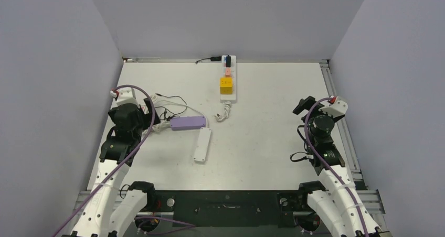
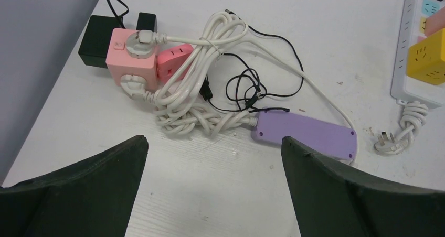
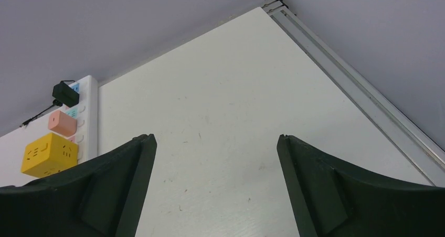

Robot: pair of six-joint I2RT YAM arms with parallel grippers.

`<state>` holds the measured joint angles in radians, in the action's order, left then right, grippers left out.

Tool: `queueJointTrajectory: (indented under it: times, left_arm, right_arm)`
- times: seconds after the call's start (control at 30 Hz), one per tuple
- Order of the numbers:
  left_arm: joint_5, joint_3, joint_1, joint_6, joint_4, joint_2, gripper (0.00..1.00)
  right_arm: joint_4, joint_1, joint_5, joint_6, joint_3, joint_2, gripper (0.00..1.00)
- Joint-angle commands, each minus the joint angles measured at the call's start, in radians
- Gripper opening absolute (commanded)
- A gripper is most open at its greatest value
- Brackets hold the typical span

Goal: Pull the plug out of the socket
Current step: Move the socket to the center of the board.

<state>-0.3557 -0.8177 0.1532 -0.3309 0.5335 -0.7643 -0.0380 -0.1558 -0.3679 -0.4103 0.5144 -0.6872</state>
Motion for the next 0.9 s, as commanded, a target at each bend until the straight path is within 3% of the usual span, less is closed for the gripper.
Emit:
queueJointTrajectory:
  times: [0.0, 0.2, 0.37, 0.57, 0.7, 0.77, 0.87]
  left_arm:
    - [0.011, -0.016, -0.018, 0.014, -0.04, -0.001, 0.96]
    - [0.121, -0.012, -0.019, 0.065, -0.054, -0.007, 0.96]
    - [0.173, -0.097, -0.01, 0.057, -0.083, -0.04, 0.96]
    - [0.287, -0.123, 0.004, 0.056, -0.195, -0.123, 0.96]
    - [0.324, -0.098, 0.01, 0.074, -0.163, -0.18, 0.96]
    - [0.323, -0.09, 0.015, 0.084, -0.142, -0.194, 0.96]
    - [0.316, -0.088, 0.017, 0.09, -0.123, -0.209, 0.96]
  right_arm:
    - [-0.038, 0.002, 0.008, -0.014, 0.013, -0.001, 0.9]
    - [-0.14, 0.002, 0.13, 0.024, -0.049, 0.027, 0.9]
    - [-0.134, -0.037, 0.219, 0.091, -0.002, -0.095, 0.9]
    - [-0.069, -0.321, 0.089, 0.178, 0.145, -0.394, 0.9]
    - [-0.044, -0.486, 0.104, 0.093, 0.281, -0.634, 0.92]
    - [-0.035, -0.56, 0.101, 0.044, 0.361, -0.762, 0.99]
    - [0.03, -0.652, 0.02, -0.011, 0.533, -0.977, 0.88]
